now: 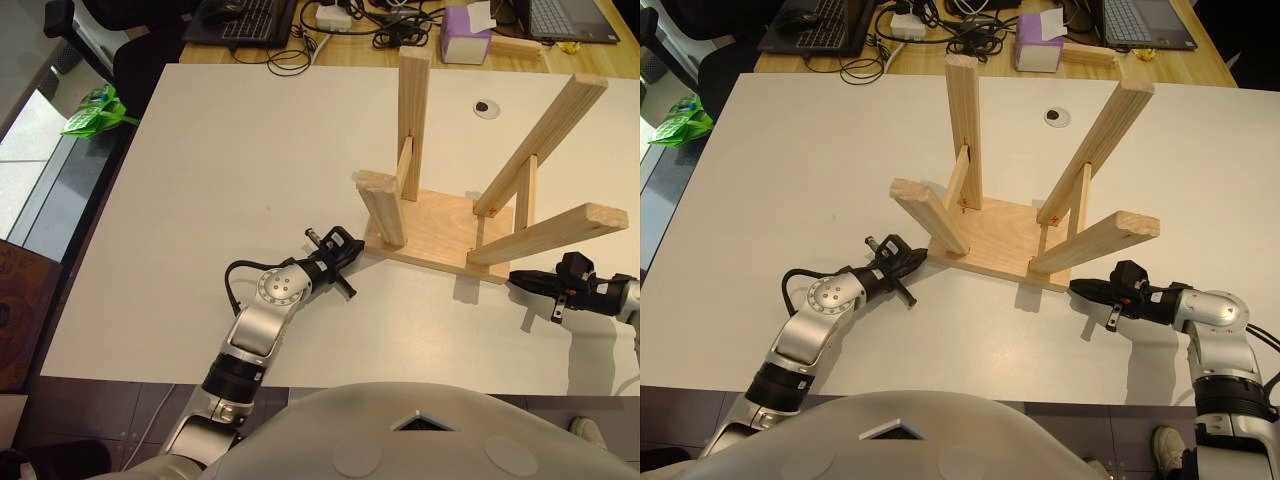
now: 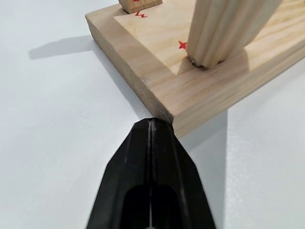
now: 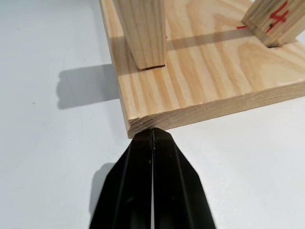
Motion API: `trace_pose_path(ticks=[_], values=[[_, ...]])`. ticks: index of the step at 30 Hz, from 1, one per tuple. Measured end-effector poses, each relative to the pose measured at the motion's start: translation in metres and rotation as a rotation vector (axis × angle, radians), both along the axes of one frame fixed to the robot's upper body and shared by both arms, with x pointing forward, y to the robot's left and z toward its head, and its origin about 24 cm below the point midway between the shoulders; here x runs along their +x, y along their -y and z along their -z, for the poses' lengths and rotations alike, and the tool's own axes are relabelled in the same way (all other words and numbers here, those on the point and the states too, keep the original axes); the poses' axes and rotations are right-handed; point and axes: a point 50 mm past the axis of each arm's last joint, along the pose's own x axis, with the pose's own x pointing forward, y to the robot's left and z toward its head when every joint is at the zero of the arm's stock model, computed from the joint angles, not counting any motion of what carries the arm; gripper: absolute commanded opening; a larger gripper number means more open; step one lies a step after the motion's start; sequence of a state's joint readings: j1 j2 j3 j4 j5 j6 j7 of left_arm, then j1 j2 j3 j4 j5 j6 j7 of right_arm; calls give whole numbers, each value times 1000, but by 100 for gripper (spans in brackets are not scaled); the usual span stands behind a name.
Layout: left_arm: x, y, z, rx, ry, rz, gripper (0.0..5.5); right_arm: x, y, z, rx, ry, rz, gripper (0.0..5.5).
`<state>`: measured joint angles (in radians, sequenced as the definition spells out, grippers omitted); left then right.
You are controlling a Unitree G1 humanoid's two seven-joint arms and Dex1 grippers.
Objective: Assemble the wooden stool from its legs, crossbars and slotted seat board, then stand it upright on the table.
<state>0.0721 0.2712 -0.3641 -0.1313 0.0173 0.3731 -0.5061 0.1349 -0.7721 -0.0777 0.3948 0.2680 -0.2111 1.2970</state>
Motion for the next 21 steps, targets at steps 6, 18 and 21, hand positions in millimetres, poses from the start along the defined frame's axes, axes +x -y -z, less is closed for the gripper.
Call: trace_pose_path(ticks=[6, 18, 21], values=[[-3, -7, -5, 6, -13, 19, 3, -3, -5, -6, 4, -34, -44, 0], [-13, -32, -35, -58, -23, 5, 3, -1, -20, -35, 47, -24, -130, 0], [-14, -34, -38, -53, -34, 13, 3, -5, -21, -35, 64, -36, -129, 0]])
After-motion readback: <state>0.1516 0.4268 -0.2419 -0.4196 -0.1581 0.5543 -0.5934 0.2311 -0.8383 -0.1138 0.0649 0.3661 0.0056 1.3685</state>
